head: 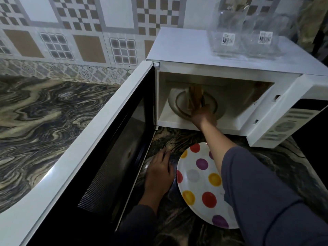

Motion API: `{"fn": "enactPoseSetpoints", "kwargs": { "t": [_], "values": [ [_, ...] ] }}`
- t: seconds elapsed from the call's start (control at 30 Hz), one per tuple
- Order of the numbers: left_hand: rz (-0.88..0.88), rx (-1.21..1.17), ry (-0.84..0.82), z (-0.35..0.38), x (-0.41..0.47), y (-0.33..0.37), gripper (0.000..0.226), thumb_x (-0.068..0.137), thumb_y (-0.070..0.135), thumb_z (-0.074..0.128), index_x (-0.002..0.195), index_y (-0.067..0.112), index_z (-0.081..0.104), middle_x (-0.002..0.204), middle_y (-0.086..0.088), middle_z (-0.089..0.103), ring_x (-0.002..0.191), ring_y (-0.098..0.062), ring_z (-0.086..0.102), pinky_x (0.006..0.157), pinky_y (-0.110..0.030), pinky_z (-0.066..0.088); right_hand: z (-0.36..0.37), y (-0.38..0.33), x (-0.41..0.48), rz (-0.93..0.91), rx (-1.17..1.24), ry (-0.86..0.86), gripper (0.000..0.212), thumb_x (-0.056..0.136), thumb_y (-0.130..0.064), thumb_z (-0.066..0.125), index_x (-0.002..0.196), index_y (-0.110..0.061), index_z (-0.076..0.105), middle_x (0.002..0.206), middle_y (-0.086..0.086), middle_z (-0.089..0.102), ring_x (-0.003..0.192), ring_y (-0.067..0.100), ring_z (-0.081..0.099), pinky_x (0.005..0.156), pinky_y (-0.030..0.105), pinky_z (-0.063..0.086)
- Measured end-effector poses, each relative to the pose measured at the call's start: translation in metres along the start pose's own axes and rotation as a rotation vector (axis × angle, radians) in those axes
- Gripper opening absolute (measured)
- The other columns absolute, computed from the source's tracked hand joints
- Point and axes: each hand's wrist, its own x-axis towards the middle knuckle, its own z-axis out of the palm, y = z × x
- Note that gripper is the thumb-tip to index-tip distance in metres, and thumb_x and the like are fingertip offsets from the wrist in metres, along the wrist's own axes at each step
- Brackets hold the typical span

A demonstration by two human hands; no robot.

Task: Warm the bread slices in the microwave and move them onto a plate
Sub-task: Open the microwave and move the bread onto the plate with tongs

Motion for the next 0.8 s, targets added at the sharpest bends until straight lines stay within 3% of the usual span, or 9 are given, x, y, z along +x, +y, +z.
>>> {"fn": "enactPoseSetpoints", "kwargs": {
  "t": [0.3, 0.5, 0.67, 0.8],
  "values": [
    [-0.013, 0.004, -0.005, 0.002, 0.0, -0.001, 0.051, 0.084, 0.028, 0.036, 0.127, 0.011, 0.056, 0.131, -0.009, 0.057, 0.119, -0.024, 0.056, 0.102, -0.032, 0.042, 0.0, 0.005, 0.0, 0.007, 0.017, 0.02, 0.037, 0.09, -0.027, 0.051, 0.123, -0.009, 0.051, 0.123, 0.015, 0.059, 0.112, 0.036, 0.057, 0.092, 0.041, 0.048],
    [-0.021, 0.005, -0.022, 0.001, -0.001, -0.001, 0.053, 0.084, 0.03, 0.033, 0.131, 0.013, 0.053, 0.136, -0.007, 0.054, 0.124, -0.021, 0.051, 0.104, -0.028, 0.035, -0.003, 0.008, -0.004, -0.023, -0.055, 0.014, 0.041, 0.093, -0.028, 0.05, 0.128, -0.007, 0.046, 0.13, 0.015, 0.055, 0.116, 0.035, 0.054, 0.096, 0.043, 0.046],
    [-0.032, 0.009, -0.035, 0.0, 0.0, -0.001, 0.056, 0.084, 0.032, 0.03, 0.132, 0.013, 0.052, 0.137, -0.007, 0.053, 0.126, -0.022, 0.05, 0.106, -0.029, 0.036, -0.01, 0.009, -0.019, -0.015, -0.139, 0.057, 0.034, 0.095, -0.022, 0.046, 0.126, -0.007, 0.048, 0.127, 0.015, 0.056, 0.113, 0.033, 0.055, 0.088, 0.042, 0.046],
    [-0.056, 0.01, -0.076, 0.0, 0.001, -0.001, 0.055, 0.086, 0.031, 0.032, 0.135, 0.013, 0.049, 0.141, -0.008, 0.048, 0.13, -0.023, 0.045, 0.108, -0.032, 0.034, -0.021, 0.02, -0.045, 0.0, -0.083, 0.107, 0.032, 0.096, -0.03, 0.046, 0.122, -0.011, 0.049, 0.121, 0.012, 0.058, 0.107, 0.032, 0.057, 0.078, 0.039, 0.045]
  ]
}}
